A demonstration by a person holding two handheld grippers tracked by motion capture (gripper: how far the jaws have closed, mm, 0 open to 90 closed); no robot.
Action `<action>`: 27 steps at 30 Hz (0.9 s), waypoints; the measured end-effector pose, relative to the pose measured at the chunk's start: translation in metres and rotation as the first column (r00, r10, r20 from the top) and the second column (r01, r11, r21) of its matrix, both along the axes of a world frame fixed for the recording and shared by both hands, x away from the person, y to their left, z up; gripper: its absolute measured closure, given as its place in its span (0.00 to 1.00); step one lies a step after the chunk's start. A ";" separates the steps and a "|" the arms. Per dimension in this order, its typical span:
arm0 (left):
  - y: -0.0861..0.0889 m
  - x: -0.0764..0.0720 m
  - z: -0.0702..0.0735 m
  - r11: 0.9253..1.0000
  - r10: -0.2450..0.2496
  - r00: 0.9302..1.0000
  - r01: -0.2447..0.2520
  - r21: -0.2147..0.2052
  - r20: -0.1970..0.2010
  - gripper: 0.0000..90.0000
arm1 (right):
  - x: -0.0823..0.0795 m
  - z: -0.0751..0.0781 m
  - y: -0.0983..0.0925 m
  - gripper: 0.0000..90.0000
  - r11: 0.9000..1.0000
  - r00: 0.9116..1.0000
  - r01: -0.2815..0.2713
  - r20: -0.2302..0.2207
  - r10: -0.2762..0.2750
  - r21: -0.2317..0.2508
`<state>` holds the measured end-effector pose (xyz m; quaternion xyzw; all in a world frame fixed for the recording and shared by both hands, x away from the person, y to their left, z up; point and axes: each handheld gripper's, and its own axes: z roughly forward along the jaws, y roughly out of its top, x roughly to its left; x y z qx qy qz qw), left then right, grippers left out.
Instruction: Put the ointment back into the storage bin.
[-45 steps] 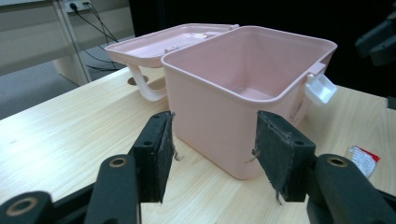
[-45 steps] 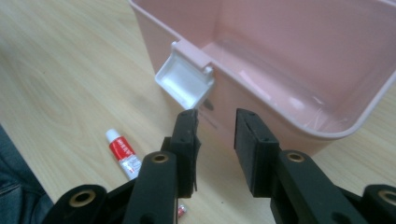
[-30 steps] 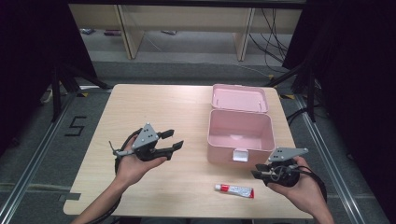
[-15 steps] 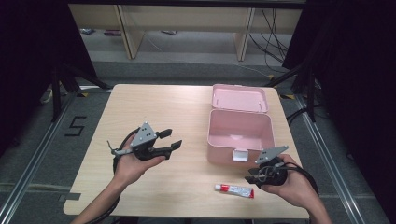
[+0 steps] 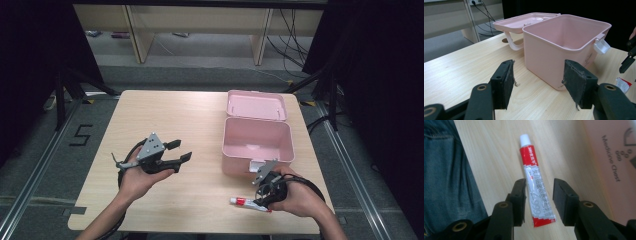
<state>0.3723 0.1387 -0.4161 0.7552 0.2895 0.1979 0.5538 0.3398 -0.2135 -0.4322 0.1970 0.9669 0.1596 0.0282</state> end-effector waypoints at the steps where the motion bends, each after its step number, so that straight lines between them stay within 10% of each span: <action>1: 0.000 0.000 0.000 1.000 0.000 1.000 0.000 0.000 0.000 0.46 | 0.000 0.000 0.000 0.70 1.000 1.000 0.000 0.000 0.000 0.000; 12: -0.002 -0.001 -0.002 1.000 -0.007 1.000 0.007 0.005 -0.005 0.46 | 0.000 -0.020 0.019 0.68 0.975 0.997 -0.082 -0.024 0.078 -0.209; 27: -0.003 -0.002 -0.004 1.000 -0.009 1.000 0.009 0.013 -0.007 0.46 | 0.006 -0.034 0.032 0.70 0.949 0.993 -0.114 -0.041 0.107 -0.293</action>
